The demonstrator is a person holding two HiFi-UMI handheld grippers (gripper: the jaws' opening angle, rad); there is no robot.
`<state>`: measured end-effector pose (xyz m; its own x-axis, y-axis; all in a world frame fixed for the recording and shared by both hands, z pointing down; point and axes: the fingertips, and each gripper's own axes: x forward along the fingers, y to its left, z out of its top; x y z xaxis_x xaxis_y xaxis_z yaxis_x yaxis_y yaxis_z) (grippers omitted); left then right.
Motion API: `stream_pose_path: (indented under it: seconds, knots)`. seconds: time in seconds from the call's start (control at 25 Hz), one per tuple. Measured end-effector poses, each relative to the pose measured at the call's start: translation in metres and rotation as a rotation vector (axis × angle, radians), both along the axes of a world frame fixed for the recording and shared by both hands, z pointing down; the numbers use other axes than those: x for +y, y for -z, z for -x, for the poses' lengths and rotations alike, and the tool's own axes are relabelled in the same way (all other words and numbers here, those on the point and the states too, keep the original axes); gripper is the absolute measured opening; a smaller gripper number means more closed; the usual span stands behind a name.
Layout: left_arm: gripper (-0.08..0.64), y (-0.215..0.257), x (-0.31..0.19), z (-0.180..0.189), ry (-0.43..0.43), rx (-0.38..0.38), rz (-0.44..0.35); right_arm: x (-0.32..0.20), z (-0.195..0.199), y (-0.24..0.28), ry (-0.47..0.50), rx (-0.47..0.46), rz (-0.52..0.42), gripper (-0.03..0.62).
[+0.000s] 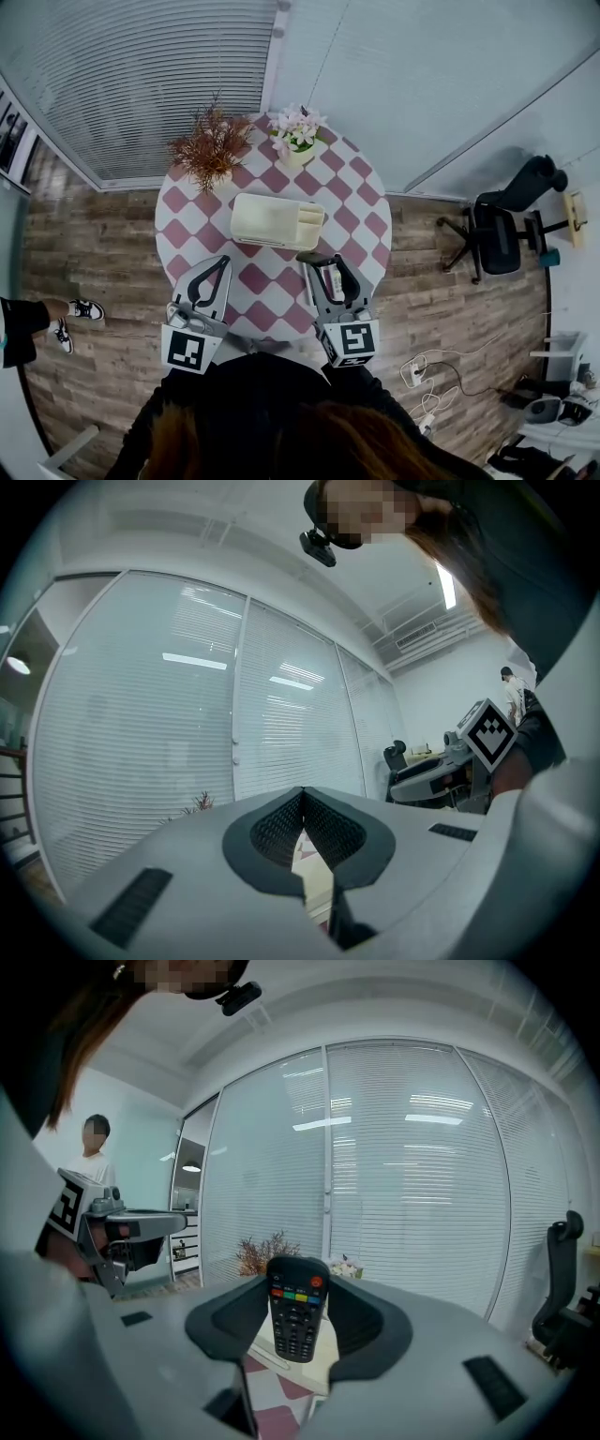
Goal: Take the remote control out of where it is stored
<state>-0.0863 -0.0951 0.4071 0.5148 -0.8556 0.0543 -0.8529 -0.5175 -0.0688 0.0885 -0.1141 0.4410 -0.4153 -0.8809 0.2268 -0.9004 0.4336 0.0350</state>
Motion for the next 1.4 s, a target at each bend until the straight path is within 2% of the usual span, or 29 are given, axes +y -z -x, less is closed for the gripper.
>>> stream_pose_path:
  seconds: [0.68,0.92,1.4]
  knots:
    - [0.006,-0.002,0.005,0.007,0.004,-0.029,-0.022,0.04,-0.006,-0.062,0.011,0.014,0.129,0.209]
    - [0.006,-0.004,0.008,0.005,-0.005,-0.033,-0.01,0.059,-0.004,-0.097,0.059,0.078,0.197,0.209]
    - [0.006,-0.01,0.015,0.003,-0.01,-0.043,0.008,0.082,-0.004,-0.159,0.105,0.125,0.334,0.209]
